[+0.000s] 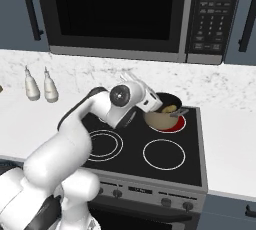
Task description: Put the avocado and potato in the pot. Retrieve the spatula and lightly stir the vegetables in the pot.
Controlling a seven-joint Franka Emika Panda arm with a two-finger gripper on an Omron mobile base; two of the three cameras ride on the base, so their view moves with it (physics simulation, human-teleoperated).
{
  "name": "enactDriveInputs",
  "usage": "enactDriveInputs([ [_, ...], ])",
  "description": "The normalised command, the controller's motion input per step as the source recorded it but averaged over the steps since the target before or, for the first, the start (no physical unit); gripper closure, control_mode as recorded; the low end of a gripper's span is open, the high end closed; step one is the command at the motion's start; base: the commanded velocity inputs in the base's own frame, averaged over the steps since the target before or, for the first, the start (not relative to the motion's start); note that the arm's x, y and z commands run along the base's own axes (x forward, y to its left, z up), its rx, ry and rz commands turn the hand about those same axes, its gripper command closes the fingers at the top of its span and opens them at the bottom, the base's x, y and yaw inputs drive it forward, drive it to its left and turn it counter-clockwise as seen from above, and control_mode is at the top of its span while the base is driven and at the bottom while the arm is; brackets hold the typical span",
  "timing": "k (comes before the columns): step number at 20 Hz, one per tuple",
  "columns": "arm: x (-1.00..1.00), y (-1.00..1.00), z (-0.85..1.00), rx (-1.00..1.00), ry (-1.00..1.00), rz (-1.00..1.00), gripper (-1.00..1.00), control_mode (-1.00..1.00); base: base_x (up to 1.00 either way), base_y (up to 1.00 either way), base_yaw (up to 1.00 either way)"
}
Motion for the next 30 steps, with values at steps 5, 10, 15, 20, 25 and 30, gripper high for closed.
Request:
enactDriveInputs([
  [5, 0.29, -0.32, -0.12, 0.00, 0.10, -0.01, 1.00, -1.00, 0.00, 0.00, 0.00],
  [10, 0.35, -0.22, -0.35, 0.00, 0.14, 0.00, 1.00, -1.00, 0.00, 0.00, 0.00],
  [15, 0.52, -0.12, -0.46, 0.00, 0.07, 0.00, 1.00, -1.00, 0.00, 0.00, 0.00],
  [20, 0.49, -0.04, -0.48, 0.00, 0.01, 0.00, 1.00, -1.00, 0.00, 0.00, 0.00],
  [25, 0.41, -0.10, -0.50, 0.00, 0.00, 0.00, 1.00, -1.00, 0.00, 0.00, 0.00],
  [30, 0.12, -0.21, -0.26, 0.00, -0.01, 0.00, 1.00, -1.00, 0.00, 0.00, 0.00],
])
